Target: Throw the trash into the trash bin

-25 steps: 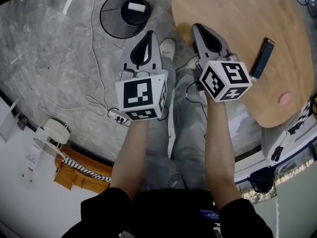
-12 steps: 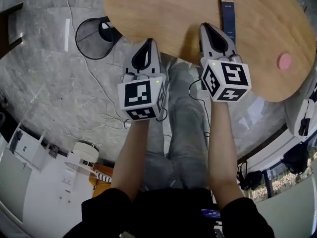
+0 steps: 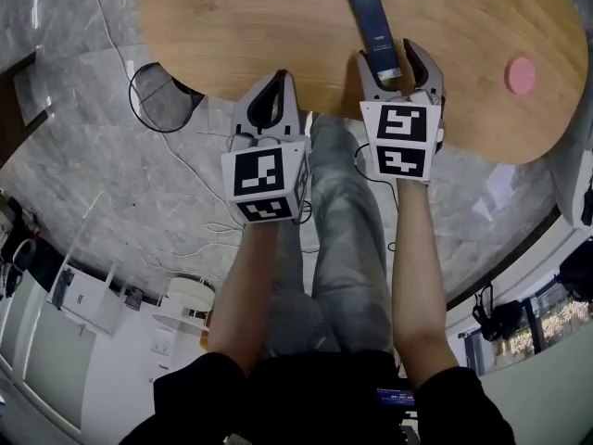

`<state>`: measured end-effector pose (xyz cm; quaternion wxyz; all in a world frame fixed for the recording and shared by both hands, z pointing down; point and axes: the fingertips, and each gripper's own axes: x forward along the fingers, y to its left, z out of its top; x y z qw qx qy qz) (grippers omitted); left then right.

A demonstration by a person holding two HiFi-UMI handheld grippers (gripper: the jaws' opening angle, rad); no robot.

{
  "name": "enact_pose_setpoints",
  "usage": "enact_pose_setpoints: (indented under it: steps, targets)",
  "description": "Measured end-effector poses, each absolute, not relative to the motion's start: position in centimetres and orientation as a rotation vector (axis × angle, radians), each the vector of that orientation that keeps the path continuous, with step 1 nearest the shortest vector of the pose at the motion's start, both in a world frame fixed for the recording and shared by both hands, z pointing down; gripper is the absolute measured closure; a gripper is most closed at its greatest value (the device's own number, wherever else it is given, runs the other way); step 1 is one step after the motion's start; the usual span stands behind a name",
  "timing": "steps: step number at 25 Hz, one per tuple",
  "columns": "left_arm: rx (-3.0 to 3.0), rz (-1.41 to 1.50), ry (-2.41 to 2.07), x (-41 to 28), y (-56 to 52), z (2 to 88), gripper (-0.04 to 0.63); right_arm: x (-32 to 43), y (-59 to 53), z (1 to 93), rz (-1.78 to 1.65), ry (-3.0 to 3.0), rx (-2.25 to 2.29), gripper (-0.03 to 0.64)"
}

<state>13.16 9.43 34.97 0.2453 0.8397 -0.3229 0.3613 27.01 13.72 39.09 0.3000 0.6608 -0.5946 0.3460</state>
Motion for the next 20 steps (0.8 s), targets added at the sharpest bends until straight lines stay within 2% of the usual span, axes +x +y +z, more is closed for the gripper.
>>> enact_pose_setpoints:
  steps: [8, 10, 20]
  targets:
    - [2.277, 0.990, -0.881, 13.8, 9.8, 35.7, 0.589, 27.2, 14.6, 41.6, 1.021, -1.562, 1.666, 0.378]
    - [2.263, 0.981, -0.891, 13.5, 9.7, 36.0, 0.589, 27.5, 14.7, 41.8, 1.027, -1.544, 1.666, 0.420]
    - [2.186, 0.927, -1.001, 8.9, 8.2, 35.8, 0.589, 25.7, 12.6, 39.7, 1.134, -1.631, 1.787, 0.425]
